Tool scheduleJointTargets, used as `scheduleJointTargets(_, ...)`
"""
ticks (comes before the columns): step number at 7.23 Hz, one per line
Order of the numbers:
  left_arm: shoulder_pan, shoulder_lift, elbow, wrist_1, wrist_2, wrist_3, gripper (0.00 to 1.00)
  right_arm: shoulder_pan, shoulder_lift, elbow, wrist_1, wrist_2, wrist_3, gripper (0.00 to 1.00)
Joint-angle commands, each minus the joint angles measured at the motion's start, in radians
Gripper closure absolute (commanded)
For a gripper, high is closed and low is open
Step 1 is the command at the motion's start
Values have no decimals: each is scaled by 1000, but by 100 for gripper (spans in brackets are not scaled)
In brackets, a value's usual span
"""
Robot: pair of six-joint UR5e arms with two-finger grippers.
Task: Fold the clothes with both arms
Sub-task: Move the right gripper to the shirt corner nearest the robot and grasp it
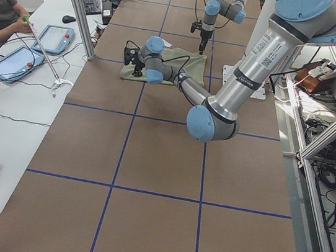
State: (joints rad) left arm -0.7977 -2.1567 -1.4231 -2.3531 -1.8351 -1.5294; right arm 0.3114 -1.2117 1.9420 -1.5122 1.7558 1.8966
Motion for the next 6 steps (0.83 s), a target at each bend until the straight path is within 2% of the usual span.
scheduleJointTargets(1, 0, 0, 0, 0, 0, 0, 33, -3, 1, -35, 41, -13, 133, 26)
scheduleJointTargets(2, 0, 0, 0, 0, 0, -2, 33, -3, -2, -32, 41, -15, 159, 26)
scheduleJointTargets(3, 0, 0, 0, 0, 2, 0, 33, -6, -5, -37, 41, -16, 160, 16)
scheduleJointTargets(6, 0, 0, -7, 14, 2, -2, 33, -18, -2, -44, 41, -47, 170, 16)
